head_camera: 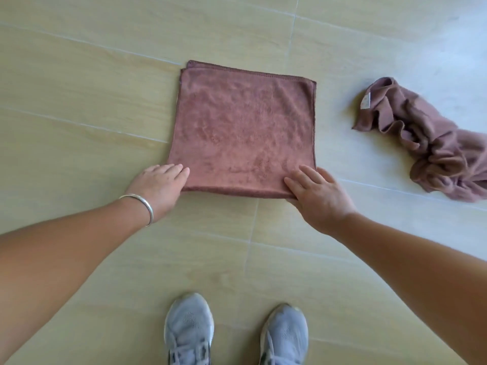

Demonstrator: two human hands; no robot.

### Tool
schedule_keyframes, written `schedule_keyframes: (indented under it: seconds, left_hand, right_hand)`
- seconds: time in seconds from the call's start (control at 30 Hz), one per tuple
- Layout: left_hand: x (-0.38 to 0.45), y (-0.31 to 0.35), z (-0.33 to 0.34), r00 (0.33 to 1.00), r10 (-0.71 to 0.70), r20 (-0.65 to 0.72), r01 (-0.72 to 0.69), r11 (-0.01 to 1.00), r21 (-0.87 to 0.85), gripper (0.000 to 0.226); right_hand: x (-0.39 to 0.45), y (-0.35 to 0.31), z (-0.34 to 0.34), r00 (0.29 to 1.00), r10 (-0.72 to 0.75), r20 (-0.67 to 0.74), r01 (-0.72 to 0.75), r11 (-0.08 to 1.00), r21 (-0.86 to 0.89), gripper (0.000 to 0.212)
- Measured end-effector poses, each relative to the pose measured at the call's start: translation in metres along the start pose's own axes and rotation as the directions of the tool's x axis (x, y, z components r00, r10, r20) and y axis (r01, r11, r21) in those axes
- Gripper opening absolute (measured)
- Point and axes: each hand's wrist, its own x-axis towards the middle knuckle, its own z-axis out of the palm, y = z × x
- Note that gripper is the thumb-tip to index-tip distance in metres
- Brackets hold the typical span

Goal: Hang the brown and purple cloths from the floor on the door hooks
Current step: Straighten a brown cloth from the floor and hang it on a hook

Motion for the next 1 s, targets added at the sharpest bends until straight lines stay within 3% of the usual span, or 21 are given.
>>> schedule_keyframes:
  seconds: [0.27, 0.37, 0.47, 0.53, 0.7, 0.9, 1.0]
  left_hand:
    - [-0.115, -0.011, -0.13, 0.991, -0.089, 0.099, 0.095, 0.994, -0.049, 0.046]
    - [-0.15, -0.025, -0.189, 0.988, -0.122, 0.098, 0.132, 0.986, -0.102, 0.032]
    - [-0.185, -0.045, -0.26, 0.995, -0.084, 0.057, 0.092, 0.983, -0.158, 0.009]
    - [-0.209, -0.059, -0.318, 0.998, -0.053, 0.032, 0.058, 0.985, -0.164, 0.02]
    - [-0.277, -0.092, -0.477, 0.999, -0.014, -0.038, 0.011, 0.997, -0.071, 0.029]
    - [-0.357, -0.117, -0.653, 0.986, -0.033, -0.161, 0.018, 0.995, -0.096, 0.031]
    - [-0.394, -0.123, -0.724, 0.981, -0.046, -0.186, 0.042, 0.999, -0.027, 0.022]
  right_hand:
    - [-0.069, -0.023, -0.144, 0.988, 0.035, 0.147, -0.037, 0.999, 0.011, 0.043]
    - [-0.088, -0.025, -0.206, 0.986, 0.056, 0.157, -0.061, 0.998, 0.024, 0.034]
    - [-0.108, -0.02, -0.282, 0.981, 0.067, 0.182, -0.065, 0.998, -0.014, 0.031]
    - [-0.12, -0.016, -0.343, 0.98, 0.061, 0.188, -0.056, 0.998, -0.031, 0.036]
    - [-0.159, -0.009, -0.513, 0.989, 0.045, 0.142, -0.031, 0.995, -0.096, 0.046]
    - [-0.204, -0.001, -0.697, 0.984, 0.171, 0.038, -0.172, 0.985, -0.001, 0.045]
    - [-0.226, 0.002, -0.774, 0.976, 0.207, -0.062, -0.206, 0.978, 0.01, 0.045]
